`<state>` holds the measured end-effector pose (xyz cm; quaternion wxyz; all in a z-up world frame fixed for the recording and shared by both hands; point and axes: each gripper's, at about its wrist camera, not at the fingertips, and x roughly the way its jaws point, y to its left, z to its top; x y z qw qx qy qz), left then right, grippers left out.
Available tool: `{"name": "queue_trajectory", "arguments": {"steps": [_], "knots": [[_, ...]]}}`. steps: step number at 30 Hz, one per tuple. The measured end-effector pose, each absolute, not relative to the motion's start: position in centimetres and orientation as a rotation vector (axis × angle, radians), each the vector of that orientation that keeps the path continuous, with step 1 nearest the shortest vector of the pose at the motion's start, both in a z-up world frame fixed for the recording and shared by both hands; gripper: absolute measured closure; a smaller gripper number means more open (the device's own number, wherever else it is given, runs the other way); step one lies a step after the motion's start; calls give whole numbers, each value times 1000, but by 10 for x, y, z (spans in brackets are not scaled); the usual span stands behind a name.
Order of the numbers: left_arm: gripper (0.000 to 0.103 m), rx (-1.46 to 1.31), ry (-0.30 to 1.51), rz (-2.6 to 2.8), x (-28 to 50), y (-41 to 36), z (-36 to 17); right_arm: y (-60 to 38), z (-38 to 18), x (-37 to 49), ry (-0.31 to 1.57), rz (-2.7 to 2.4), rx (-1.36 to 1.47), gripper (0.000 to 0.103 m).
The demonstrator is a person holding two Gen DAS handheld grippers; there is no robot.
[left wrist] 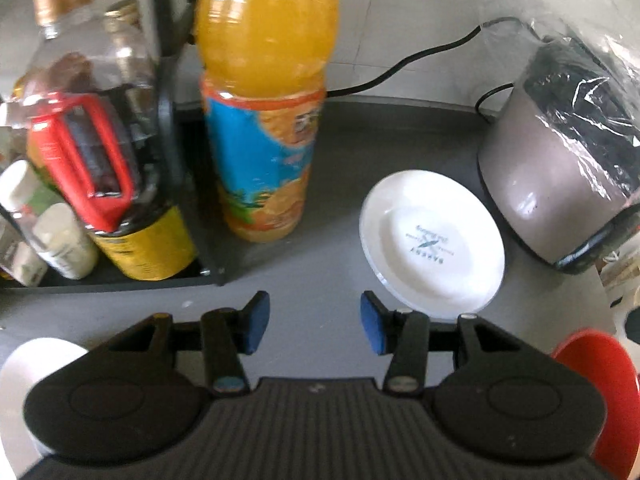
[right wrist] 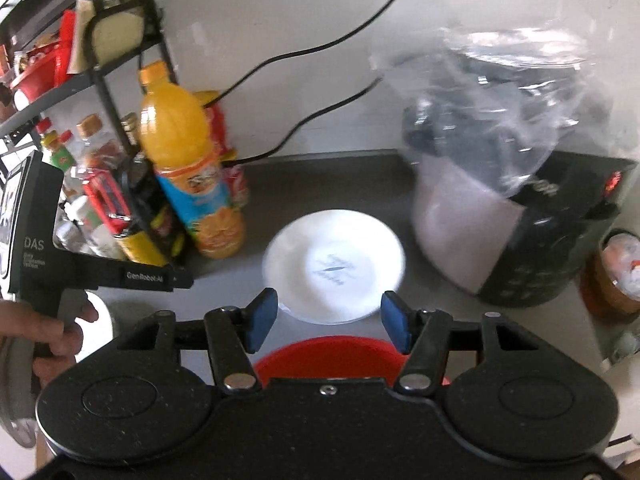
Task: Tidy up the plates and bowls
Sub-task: 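Move both tools to the rim of the small white 'BAKERY' plate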
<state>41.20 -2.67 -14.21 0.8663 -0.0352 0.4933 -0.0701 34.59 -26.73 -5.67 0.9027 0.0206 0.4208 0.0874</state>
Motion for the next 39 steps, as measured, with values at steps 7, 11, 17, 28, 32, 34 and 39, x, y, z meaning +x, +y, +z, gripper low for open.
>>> {"name": "queue_trajectory", "arguments": {"steps": [7,11,17,28,32,34,39], "knots": [[56,-146,1078,-139,434,-57,-168,-300,-63,351,904,176,61,46],[59,-189,1099,-134,445,-69,-185,-308,-70,352,924,171,104,46],[65,-208,1138,-91,454,-78,-207,-302,-86,358,971,171,155,46],[89,-301,1155,-96,464,-80,-224,-289,-108,374,1018,157,231,46],[90,-267,1127,-72,462,-83,-224,-285,-109,374,1015,145,230,46],[90,-260,1134,-75,461,-80,-223,-283,-107,374,1009,148,234,46],[90,-226,1145,-70,458,-71,-220,-273,-104,377,1007,162,230,46]]}}
